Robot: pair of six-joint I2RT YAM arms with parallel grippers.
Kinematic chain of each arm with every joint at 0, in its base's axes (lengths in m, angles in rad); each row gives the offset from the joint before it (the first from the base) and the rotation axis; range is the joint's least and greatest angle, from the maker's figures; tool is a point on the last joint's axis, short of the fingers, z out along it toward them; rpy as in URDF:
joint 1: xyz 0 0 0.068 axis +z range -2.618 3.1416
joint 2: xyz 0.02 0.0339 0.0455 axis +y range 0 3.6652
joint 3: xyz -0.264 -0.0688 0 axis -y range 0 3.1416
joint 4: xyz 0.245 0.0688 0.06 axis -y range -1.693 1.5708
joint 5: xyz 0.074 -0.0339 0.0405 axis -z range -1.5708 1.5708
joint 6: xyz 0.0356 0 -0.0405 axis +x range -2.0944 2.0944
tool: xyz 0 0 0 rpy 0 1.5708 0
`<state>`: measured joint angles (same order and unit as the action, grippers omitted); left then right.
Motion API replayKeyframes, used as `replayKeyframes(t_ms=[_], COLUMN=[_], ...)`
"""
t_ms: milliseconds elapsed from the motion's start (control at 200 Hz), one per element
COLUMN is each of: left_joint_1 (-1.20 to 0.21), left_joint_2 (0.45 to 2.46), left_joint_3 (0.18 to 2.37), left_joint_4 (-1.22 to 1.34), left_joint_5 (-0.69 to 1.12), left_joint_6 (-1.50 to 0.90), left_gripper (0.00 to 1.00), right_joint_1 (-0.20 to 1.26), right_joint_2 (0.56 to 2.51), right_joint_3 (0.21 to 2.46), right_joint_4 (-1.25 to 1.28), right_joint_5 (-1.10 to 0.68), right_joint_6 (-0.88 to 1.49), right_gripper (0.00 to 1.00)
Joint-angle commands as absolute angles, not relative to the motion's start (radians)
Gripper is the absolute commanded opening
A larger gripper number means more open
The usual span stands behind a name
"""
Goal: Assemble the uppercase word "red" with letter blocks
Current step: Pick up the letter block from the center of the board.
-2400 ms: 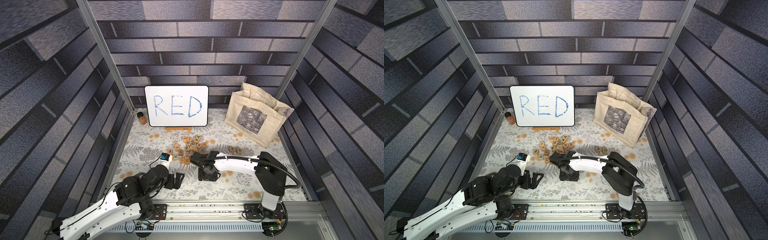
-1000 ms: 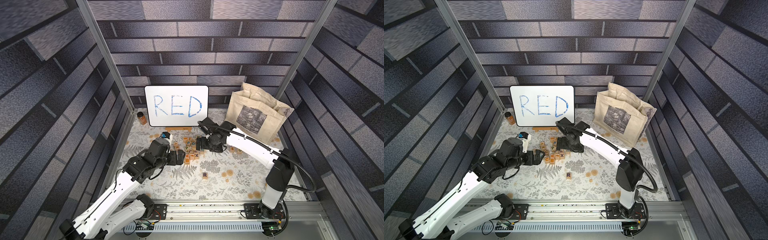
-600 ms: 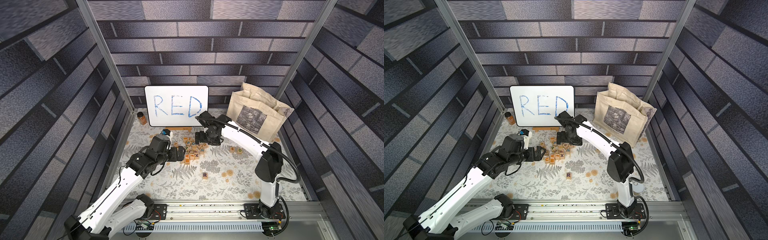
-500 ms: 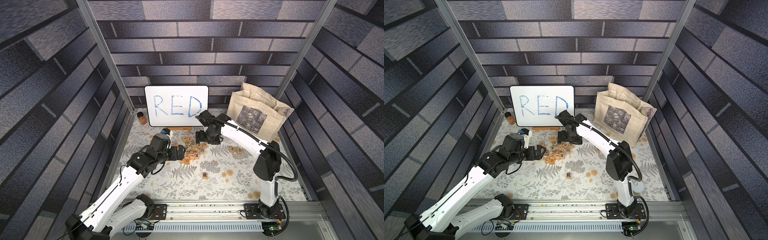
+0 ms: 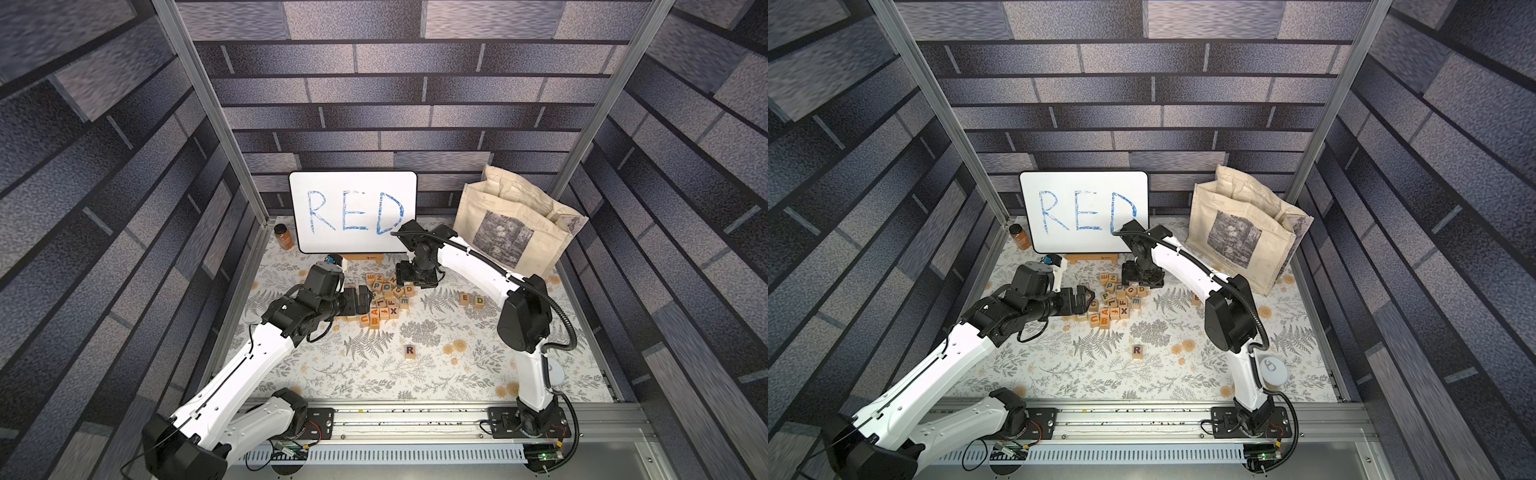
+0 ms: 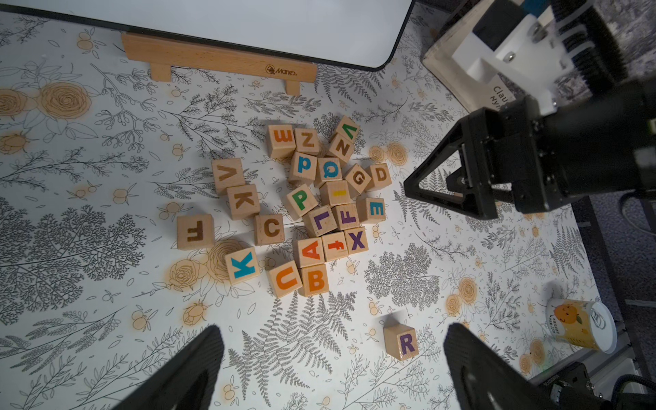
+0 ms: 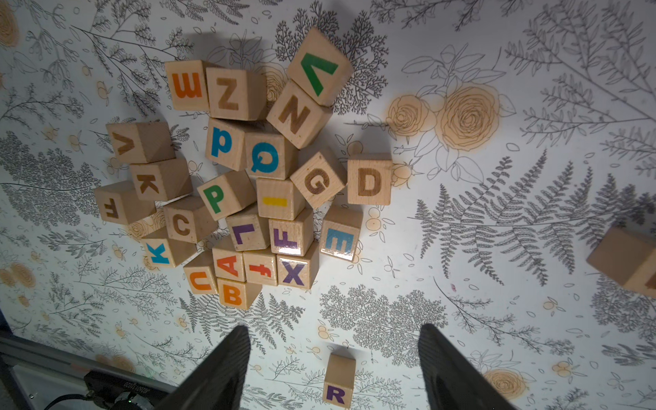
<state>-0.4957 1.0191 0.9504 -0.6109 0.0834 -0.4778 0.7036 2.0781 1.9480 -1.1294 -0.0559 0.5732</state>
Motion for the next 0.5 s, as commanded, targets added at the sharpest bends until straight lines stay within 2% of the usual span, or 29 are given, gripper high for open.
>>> replayKeyframes(t_ms=[0, 155, 496], left_joint_1=[-0.488, -0.488, -0.488], left_joint_2=[1.025, 1.037, 1.057], left_joint_3=[0.942, 0.929, 0.905], left_joint_4=[-0.586, -0.575, -0.55], left_joint_5=[0.1, 0.099, 0.099], left_joint_6=[-0.477, -0.491, -0.516], left_gripper=[1.0, 1.0, 1.0], right_joint_1=[0.696, 0.696, 0.696], right_joint_2=[2.091, 2.106, 2.142], right_joint_3=[1.964, 1.934, 1.855], right_joint_4=[-1.157, -1.146, -1.079], right_joint_5=[-0.074, -0.088, -0.128], right_joint_6=[0.561, 0.567, 0.608], right_gripper=[0.73, 0.68, 0.65])
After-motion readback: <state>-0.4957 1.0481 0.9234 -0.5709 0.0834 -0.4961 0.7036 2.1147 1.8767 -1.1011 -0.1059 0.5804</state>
